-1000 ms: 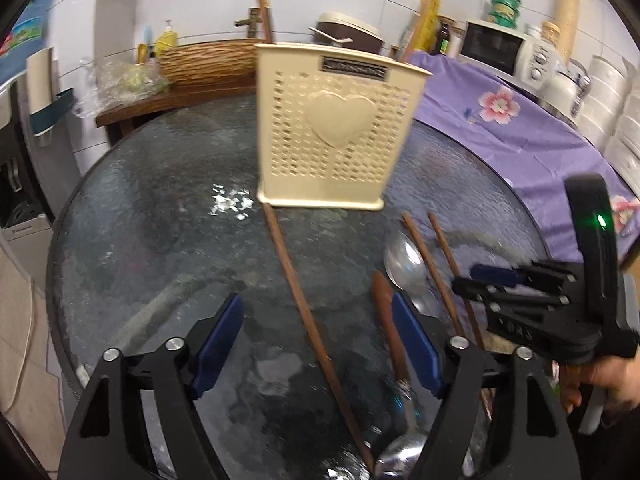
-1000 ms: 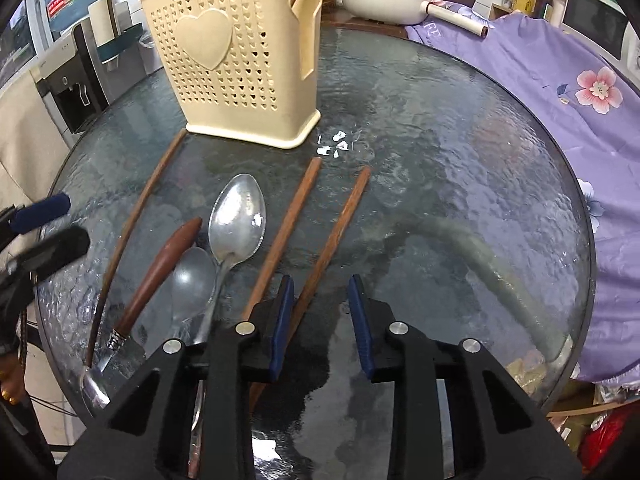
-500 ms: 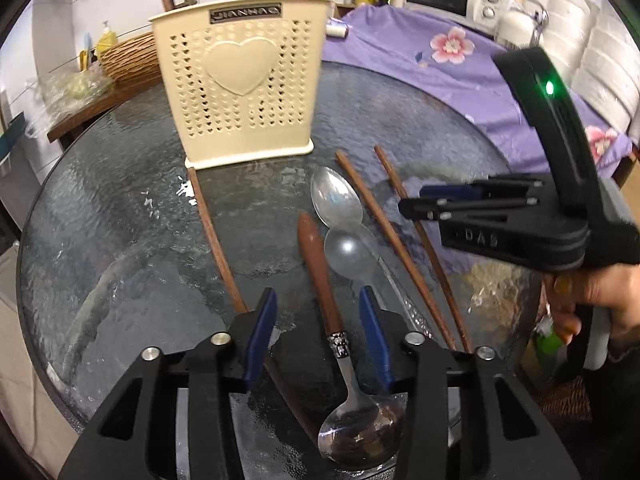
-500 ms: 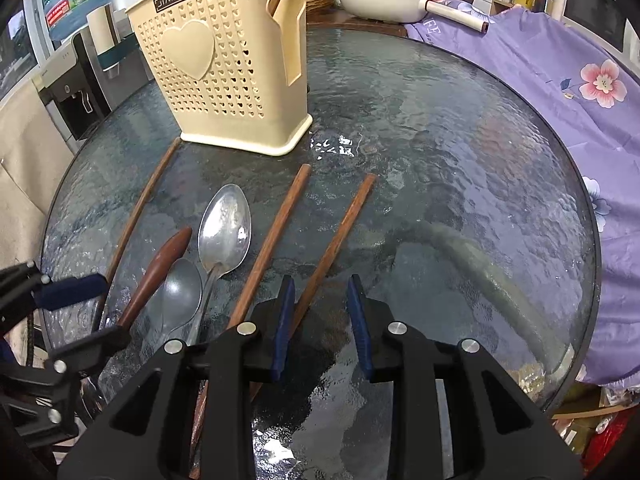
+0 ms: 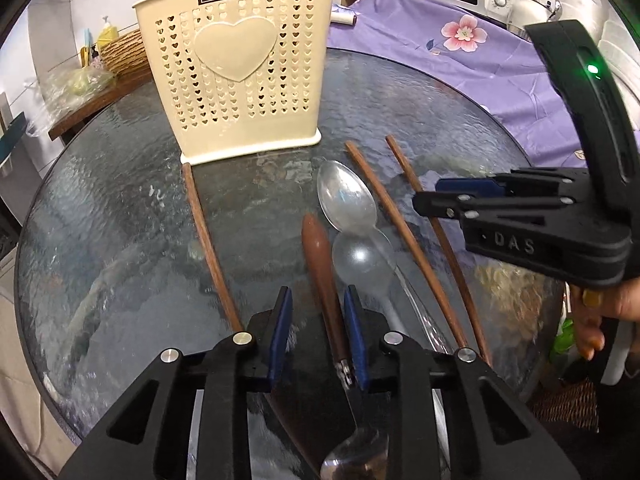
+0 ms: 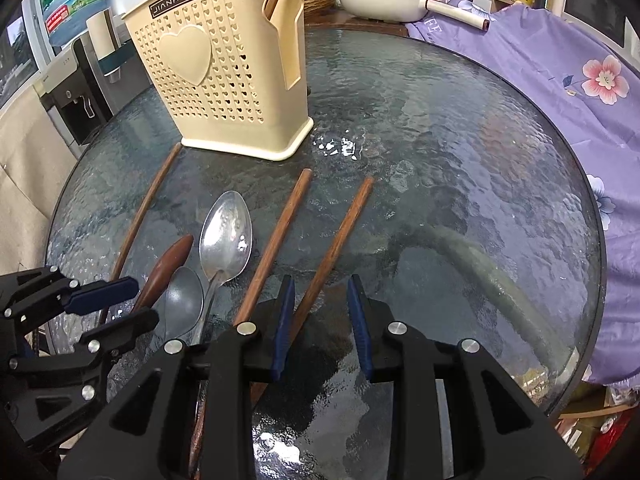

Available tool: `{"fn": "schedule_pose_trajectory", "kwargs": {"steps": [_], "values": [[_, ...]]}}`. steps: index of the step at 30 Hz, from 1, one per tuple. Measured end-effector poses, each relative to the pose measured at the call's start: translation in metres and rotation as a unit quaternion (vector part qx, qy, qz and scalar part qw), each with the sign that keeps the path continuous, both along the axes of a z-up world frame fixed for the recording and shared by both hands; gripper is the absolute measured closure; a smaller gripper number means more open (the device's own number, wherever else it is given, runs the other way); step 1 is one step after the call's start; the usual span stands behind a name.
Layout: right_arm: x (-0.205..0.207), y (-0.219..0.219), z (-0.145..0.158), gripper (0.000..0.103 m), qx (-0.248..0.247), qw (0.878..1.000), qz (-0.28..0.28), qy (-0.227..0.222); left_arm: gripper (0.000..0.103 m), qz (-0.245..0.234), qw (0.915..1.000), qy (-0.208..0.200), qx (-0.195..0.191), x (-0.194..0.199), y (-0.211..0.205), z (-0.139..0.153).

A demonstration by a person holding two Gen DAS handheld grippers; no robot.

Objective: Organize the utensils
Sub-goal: 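Grasp the wooden-handled spoon with the left tool while the right tool grasps a brown chopstick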

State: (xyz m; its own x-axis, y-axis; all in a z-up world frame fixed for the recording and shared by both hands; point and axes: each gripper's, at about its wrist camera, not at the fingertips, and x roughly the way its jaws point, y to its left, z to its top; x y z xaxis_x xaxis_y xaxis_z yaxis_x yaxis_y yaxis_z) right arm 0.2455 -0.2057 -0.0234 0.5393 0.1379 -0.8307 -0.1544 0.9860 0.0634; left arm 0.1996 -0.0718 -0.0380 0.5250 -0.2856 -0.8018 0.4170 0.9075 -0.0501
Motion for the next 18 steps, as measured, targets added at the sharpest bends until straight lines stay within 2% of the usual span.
{"fn": "schedule_pose_trajectory", "kwargs": {"steps": [8, 16, 18], "values": [[0.015, 0.004, 0.001, 0.075, 0.002, 1.0, -0.007, 0.005, 0.086, 0.004, 1.0, 0.002, 0.004, 0.022, -0.006, 0.001], [0.039, 0.008, 0.0, 0.075, -0.001, 1.0, -0.02, 0.006, 0.087, 0.014, 0.9997, 0.012, -0.016, 0.041, -0.005, 0.0], [0.048, 0.01, 0.0, 0.08, -0.003, 1.0, -0.025, 0.006, 0.087, 0.018, 0.9995, 0.015, -0.023, 0.045, -0.005, 0.001]]}}
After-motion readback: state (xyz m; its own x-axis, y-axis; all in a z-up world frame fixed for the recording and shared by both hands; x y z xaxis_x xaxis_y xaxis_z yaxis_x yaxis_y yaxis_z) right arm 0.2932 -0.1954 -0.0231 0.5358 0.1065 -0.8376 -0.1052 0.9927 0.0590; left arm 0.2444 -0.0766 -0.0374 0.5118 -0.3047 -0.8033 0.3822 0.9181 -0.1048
